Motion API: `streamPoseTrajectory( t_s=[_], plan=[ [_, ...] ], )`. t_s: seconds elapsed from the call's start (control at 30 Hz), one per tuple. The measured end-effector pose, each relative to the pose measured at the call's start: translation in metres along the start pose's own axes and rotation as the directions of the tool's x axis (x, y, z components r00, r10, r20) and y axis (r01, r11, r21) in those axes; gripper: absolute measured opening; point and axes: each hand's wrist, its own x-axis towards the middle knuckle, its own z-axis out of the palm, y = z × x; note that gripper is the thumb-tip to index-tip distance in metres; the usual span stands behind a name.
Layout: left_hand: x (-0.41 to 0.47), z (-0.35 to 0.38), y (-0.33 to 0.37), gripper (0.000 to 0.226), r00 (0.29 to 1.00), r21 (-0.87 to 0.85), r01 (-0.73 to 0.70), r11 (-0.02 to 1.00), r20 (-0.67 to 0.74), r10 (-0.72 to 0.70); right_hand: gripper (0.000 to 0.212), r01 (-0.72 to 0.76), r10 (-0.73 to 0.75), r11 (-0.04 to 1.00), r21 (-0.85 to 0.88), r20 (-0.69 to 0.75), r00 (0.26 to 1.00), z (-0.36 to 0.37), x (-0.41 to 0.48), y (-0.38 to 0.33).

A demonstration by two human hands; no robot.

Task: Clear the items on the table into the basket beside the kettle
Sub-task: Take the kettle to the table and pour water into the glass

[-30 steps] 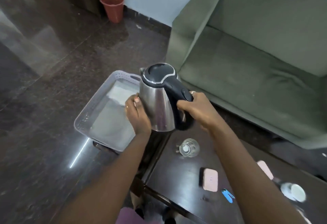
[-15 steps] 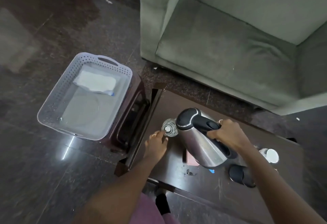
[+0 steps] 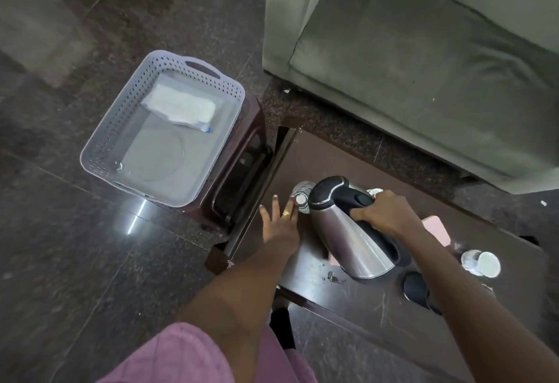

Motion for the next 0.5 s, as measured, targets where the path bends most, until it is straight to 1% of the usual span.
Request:
streamPoseTrajectory(
  t_s=[0.07,0.13,0.2,0.27,0.33,0.43,0.5],
  plan=[
    [0.002,0.003,-0.004,0.066,1.000,0.057,0.001,0.998,0.030,-0.002,0.038,-0.020,0.021,0.999,-0.033,0.017,1.000,0.000,0.004,-0.007],
    [0.004,0.006,-0.006,0.070,0.999,0.031,0.006,0.999,0.033,-0.008,0.047,-0.056,0.057,0.997,-0.062,0.026,0.998,0.001,0.006,-0.013],
    [0.007,0.004,-0.005,0.076,0.998,-0.124,0.057,0.991,-0.013,-0.059,0.052,-0.066,0.068,0.993,-0.100,0.016,0.998,0.002,0.007,-0.016],
    [0.016,0.000,-0.004,0.076,0.986,-0.337,0.133,0.932,-0.051,-0.160,0.055,-0.068,0.070,0.989,-0.134,0.013,0.997,0.000,0.010,-0.016],
    [0.027,-0.005,-0.004,0.075,0.977,-0.454,0.151,0.878,-0.068,-0.203,0.055,-0.070,0.073,0.987,-0.147,0.012,0.997,-0.002,0.013,-0.014],
    [0.041,-0.006,-0.004,0.092,0.980,-0.451,0.119,0.885,-0.089,-0.177,0.051,-0.070,0.075,0.985,-0.156,0.025,0.997,-0.003,0.018,-0.009],
    [0.047,-0.005,-0.003,0.097,0.978,-0.433,0.123,0.893,-0.099,-0.183,0.052,-0.072,0.077,0.984,-0.162,0.022,0.997,-0.001,0.020,-0.005]
  ],
)
